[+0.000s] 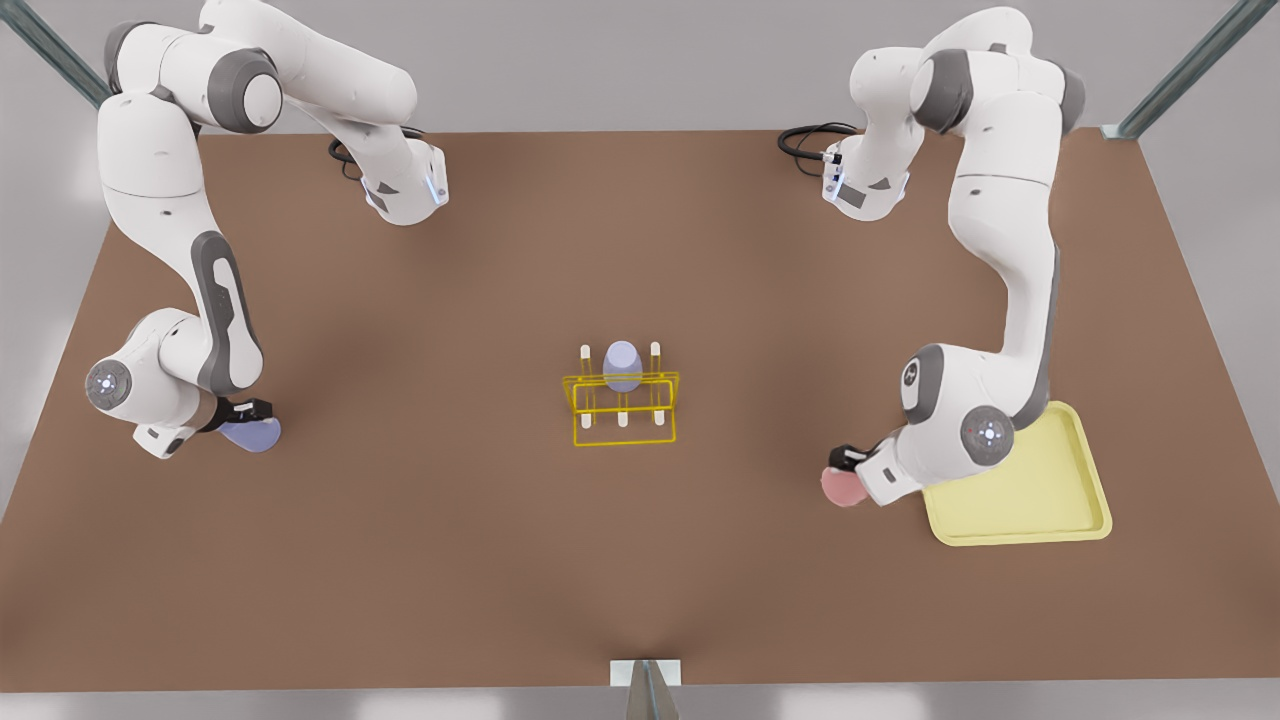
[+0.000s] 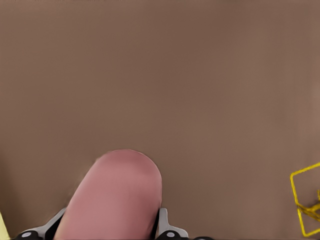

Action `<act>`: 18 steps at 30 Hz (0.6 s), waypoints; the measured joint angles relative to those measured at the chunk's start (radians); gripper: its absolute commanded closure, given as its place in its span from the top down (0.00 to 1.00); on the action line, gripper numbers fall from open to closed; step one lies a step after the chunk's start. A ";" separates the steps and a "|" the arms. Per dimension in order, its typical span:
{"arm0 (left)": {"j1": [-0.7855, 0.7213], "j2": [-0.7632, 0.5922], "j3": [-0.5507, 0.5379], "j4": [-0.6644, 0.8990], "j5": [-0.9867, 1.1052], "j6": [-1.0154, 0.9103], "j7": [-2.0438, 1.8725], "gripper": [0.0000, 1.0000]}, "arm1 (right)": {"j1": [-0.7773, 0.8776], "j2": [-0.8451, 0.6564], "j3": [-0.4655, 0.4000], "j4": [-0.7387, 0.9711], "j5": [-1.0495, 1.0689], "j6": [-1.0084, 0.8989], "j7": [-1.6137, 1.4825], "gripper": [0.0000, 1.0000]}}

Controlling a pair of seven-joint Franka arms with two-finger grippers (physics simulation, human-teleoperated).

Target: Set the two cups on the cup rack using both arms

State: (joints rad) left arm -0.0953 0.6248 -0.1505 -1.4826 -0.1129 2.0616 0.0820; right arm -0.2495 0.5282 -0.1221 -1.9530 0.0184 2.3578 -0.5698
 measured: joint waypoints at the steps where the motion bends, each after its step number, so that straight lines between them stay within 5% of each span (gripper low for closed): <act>1: -0.001 0.007 -0.049 0.015 -0.003 -0.002 -0.038 0.86 | 0.000 0.000 0.000 0.001 0.000 0.000 0.000 0.87; 8: -0.054 0.067 -0.240 0.105 -0.021 -0.002 -0.306 0.86 | 0.008 -0.005 0.003 0.005 0.003 -0.002 0.000 0.86; 18: -0.115 0.115 -0.254 0.199 -0.041 0.010 -0.646 0.86 | 0.036 -0.026 0.007 0.022 0.012 -0.021 0.004 0.86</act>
State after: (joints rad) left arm -0.2103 0.7402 -0.4042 -1.2831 -0.1541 2.0712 -0.5644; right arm -0.2132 0.5027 -0.1151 -1.9305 0.0301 2.3373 -0.5656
